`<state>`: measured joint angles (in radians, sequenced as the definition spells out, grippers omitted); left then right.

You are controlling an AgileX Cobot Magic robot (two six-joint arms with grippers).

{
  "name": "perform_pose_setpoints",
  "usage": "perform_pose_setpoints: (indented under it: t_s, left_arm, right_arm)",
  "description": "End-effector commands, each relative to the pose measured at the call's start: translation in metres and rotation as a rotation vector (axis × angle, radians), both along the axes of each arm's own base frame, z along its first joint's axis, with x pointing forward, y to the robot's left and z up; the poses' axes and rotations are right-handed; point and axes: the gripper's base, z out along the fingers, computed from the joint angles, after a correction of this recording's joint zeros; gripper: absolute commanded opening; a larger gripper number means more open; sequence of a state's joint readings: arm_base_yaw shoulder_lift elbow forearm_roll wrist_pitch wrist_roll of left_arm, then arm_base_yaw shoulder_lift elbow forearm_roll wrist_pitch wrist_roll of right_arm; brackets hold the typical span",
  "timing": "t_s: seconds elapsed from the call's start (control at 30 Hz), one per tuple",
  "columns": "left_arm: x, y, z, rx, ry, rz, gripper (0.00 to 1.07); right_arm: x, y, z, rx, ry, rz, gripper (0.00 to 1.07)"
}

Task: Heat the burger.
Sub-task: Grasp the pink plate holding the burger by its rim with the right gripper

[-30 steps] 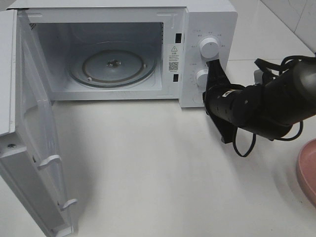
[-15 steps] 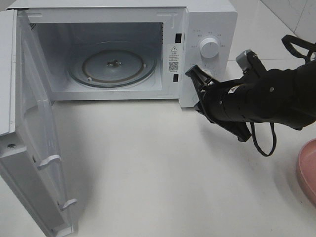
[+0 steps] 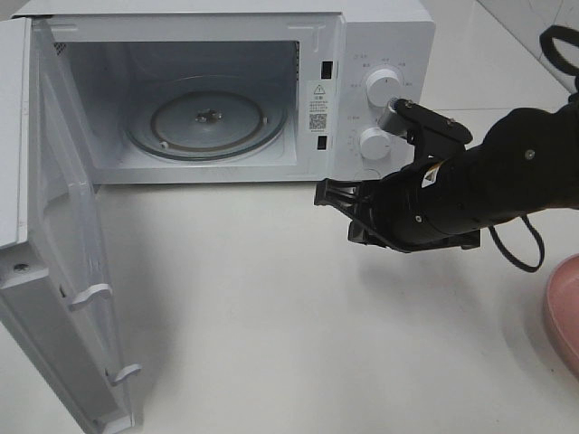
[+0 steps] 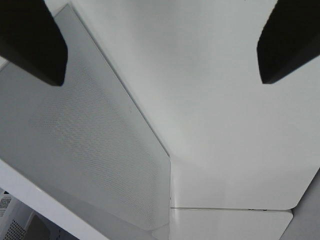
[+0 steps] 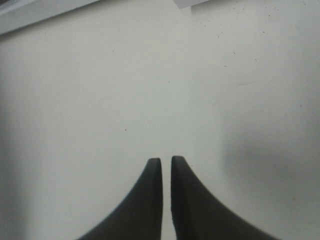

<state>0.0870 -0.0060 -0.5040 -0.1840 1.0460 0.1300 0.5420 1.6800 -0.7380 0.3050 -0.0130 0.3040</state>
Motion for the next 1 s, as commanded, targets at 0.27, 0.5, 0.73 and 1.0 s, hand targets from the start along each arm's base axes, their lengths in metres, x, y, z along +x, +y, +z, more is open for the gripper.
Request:
perform_pose_setpoints:
  t_s: [0.27,0.5,0.73,1.0]
  left_arm:
    - [-0.003,0.0,0.001,0.002,-0.028,-0.006,0.98]
    - [-0.003,0.0,0.001,0.002,-0.028,-0.006,0.98]
    - [-0.003,0.0,0.001,0.002,-0.028,-0.006,0.98]
    - [-0.003,0.0,0.001,0.002,-0.028,-0.006,0.98]
  right_arm:
    - [-0.022,-0.018,0.027,-0.261,0.004,0.298,0.1]
    - [-0.036,-0.033,0.044,-0.377,0.04,0.354,0.31]
    - [-0.05,-0.053,0.05,-0.548,0.162,0.376,0.95]
    - [-0.056,-0.064,0.049,-0.638,0.265,0.363,0.98]
